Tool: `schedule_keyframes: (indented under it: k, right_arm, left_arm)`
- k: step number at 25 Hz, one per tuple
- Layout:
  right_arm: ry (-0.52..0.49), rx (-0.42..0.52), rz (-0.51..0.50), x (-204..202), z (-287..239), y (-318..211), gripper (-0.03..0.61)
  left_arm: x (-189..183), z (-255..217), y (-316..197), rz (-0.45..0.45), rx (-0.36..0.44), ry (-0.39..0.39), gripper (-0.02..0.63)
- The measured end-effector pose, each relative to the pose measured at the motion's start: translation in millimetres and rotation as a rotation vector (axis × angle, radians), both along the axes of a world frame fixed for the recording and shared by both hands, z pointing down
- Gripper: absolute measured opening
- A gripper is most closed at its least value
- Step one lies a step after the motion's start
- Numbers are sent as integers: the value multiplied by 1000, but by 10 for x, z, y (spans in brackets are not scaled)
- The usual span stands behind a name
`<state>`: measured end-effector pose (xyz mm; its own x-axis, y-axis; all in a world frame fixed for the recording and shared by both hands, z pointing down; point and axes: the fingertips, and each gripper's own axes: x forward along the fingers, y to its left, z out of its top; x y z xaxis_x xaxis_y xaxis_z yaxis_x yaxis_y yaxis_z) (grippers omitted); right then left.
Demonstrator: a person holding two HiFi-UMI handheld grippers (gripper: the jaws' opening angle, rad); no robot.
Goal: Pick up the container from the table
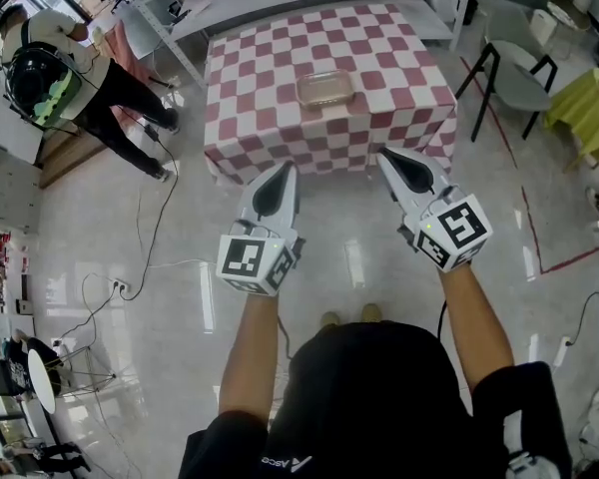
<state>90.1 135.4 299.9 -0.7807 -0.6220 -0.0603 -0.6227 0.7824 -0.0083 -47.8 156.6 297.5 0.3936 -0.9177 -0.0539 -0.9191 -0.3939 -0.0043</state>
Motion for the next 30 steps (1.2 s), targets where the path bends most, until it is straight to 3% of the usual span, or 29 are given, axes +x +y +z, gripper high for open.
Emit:
schedule_keyframes:
  k: [15, 30]
  right_arm:
    - [-12, -3, -44, 216, 98, -503, 3]
    - [54, 5, 3, -408, 276, -1941, 3]
  left_arm:
    - [147, 46, -467, -61, 14, -14, 11]
    - [-481, 267, -1975, -22, 23, -38, 9]
